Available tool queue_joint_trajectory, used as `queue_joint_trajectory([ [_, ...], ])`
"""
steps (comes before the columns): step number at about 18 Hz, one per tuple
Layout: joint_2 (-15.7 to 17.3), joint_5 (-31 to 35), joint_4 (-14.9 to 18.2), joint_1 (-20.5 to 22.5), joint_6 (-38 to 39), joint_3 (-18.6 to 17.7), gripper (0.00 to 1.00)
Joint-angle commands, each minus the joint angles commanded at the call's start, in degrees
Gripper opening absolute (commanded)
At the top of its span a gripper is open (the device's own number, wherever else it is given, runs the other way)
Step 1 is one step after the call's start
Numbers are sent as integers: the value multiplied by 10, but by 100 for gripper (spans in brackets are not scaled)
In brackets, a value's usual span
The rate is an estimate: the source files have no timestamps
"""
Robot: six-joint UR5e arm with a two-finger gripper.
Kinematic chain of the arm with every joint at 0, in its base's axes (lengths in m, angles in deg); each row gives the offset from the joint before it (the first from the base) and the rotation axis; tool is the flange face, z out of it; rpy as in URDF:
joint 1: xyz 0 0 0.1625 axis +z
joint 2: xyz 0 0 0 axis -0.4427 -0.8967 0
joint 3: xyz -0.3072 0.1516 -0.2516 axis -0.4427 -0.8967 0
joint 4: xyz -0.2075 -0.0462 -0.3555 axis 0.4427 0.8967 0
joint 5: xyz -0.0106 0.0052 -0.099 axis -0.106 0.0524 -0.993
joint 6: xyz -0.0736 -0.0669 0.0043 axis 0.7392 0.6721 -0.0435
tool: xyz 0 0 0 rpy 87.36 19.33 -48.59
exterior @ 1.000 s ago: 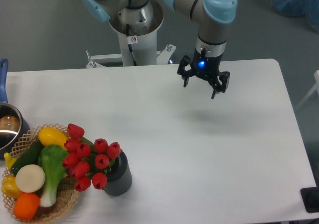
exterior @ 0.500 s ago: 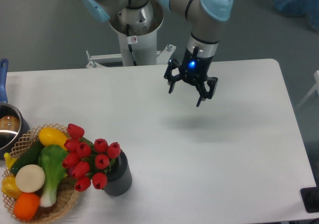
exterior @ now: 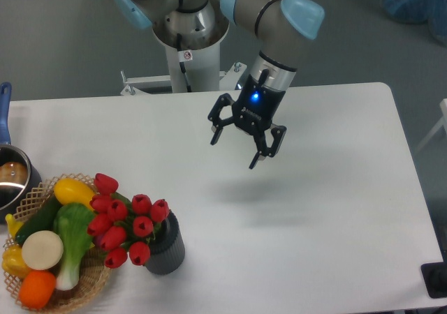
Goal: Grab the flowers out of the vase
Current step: 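Lower the open gripper onto the red tulip stems above the vase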
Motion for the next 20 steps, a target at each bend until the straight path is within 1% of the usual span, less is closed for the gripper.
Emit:
queue_joint_trajectory([
  [3, -22, -10, -1, -23, 22, 27, 100],
  [5, -38, -10, -1, -43, 24, 45, 100],
  [7, -48, -14, 0, -52, 24, 59, 100],
  [8, -59, -23, -1, -59, 24, 68, 100],
  [10, -83, -47, -1, -69, 24, 97, 100],
  [11, -91, -48, 0, -72, 26, 108, 100],
  [14, -97, -59, -1, -79, 53, 115, 100],
  [17, -106, -102, -2, -79, 53, 118, 100],
  [20, -112, -111, -4, -79, 54, 119, 100],
])
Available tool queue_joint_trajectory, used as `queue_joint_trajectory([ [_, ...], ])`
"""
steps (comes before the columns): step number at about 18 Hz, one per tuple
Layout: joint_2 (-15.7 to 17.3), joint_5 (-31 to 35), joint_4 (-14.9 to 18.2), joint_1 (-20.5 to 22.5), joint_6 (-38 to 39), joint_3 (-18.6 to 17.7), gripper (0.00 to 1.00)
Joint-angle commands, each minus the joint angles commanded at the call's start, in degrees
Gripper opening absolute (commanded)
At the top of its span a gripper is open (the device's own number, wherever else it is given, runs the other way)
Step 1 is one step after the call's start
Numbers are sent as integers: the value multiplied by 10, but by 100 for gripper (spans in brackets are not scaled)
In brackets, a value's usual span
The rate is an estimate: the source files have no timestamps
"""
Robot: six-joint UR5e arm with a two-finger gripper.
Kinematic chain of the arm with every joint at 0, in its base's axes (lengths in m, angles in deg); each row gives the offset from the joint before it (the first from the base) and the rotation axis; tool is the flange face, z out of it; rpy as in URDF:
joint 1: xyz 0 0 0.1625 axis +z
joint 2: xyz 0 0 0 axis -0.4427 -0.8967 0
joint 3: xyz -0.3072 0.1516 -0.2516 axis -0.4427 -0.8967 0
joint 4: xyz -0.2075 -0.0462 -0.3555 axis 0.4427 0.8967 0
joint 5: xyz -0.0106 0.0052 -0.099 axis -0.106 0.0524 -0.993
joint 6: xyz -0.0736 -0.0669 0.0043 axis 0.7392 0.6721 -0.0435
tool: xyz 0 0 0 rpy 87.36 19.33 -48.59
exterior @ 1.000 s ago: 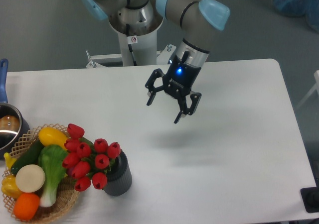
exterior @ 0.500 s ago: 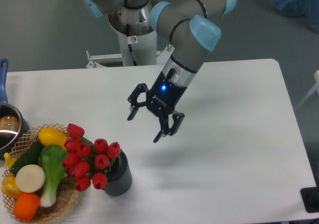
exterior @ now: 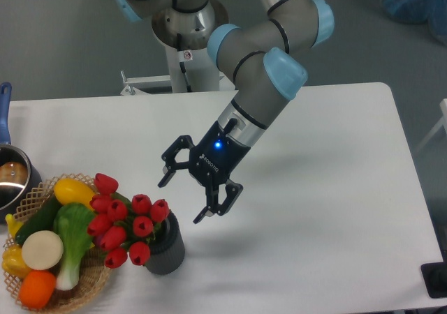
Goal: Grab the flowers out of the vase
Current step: 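Lower the open gripper onto the red tulip stems above the vase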
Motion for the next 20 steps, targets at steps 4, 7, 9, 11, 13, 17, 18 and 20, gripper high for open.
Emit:
queue_joint_trajectory([
  [4, -15, -11, -1, -2, 0, 9, 100],
  [7, -23, -24, -1, -9, 0, 9, 100],
  [9, -26, -25, -1, -19, 0, 9, 100],
  [11, -27, -25, -1, -27, 8, 8, 100],
  [13, -26, -25, -1, -30, 16, 8, 100],
  [17, -25, -24, 0, -31, 17, 8, 91],
  [18, -25, -24, 0, -32, 17, 8, 85],
  [20, -24, -24, 0, -36, 17, 8, 68],
])
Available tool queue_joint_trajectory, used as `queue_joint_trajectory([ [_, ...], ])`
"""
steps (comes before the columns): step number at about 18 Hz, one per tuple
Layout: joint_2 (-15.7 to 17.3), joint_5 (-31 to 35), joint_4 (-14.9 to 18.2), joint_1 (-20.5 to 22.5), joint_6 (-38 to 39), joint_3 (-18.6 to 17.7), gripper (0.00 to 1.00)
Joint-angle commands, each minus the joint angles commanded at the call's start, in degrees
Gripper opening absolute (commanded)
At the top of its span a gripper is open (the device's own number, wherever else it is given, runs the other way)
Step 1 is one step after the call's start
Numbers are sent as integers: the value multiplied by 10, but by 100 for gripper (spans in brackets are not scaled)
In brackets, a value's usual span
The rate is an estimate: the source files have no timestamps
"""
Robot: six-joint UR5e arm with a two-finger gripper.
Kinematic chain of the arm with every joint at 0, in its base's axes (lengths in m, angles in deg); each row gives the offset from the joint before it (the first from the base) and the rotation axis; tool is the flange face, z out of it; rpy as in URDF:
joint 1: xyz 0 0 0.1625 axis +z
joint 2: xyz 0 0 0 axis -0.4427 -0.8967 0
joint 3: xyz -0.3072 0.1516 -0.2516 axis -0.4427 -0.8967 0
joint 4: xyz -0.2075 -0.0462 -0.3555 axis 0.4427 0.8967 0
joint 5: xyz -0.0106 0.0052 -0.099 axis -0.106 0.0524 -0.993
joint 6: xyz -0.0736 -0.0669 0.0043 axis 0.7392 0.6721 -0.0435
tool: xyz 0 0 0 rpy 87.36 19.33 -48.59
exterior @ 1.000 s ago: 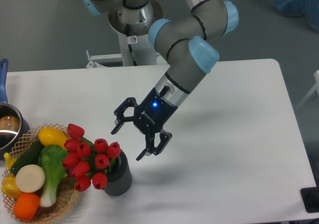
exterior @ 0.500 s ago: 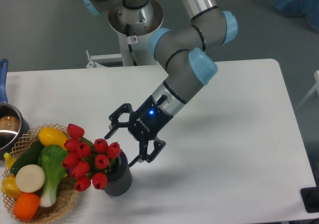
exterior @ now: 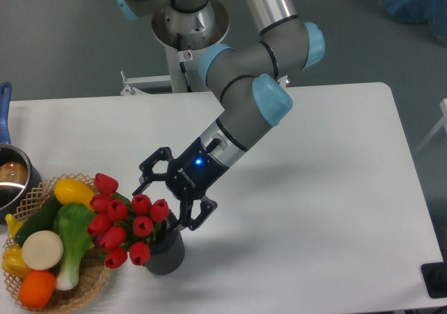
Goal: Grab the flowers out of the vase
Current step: 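Lower the open gripper onto the red tulip stems above the vase, then close the gripper around the bunch of tulip stems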
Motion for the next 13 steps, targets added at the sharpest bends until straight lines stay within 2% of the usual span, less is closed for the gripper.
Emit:
queue_joint_trajectory([
  [3, 0, 0, 0, -2, 0, -3, 52],
  [6, 0, 0, 0, -2, 0, -3, 46],
  [8, 0, 0, -1, -2, 0, -1, 36],
  [11, 1, 0, -1, -1, 0, -1, 26],
  [13, 1, 0, -1, -1, 0, 0, 25],
])
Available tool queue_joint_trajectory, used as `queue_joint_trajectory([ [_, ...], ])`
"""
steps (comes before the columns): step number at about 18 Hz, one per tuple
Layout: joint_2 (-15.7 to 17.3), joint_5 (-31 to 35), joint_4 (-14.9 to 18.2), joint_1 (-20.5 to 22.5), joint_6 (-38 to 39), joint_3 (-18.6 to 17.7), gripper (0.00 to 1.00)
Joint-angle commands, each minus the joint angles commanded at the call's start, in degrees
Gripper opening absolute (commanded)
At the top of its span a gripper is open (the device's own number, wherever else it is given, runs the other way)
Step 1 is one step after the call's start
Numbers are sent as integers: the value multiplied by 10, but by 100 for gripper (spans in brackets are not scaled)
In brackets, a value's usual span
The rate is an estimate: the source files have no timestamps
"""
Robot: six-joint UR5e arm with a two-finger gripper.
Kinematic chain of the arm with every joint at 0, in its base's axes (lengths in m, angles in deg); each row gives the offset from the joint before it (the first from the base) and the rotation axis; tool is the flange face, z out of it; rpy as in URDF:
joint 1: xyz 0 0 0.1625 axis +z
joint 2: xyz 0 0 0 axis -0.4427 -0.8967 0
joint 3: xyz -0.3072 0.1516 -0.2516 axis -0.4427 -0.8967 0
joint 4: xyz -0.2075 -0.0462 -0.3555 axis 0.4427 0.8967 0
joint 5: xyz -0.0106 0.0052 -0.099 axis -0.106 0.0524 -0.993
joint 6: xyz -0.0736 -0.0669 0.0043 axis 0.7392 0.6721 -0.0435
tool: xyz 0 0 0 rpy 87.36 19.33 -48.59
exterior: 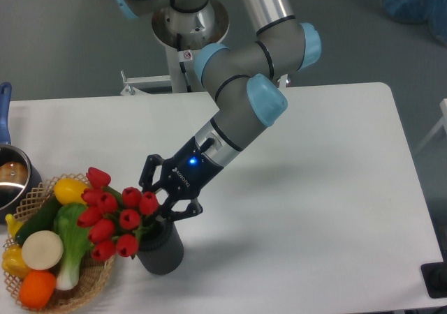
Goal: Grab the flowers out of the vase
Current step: 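Close the gripper around the bunch of tulip stems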
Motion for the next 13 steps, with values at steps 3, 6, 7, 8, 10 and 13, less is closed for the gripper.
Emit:
queue_joint_trajectory([
  [3, 1, 0, 0, 3, 0, 1, 25],
  [6, 3, 0, 1, 6, 0, 2, 21],
  [7, 4, 0, 0, 7, 0, 2, 21],
  [8, 4, 0, 1, 7, 0, 2, 21],
  [10, 11, 0, 1, 12, 1, 2, 21],
  [13, 17, -1, 1, 16, 16, 9, 21],
])
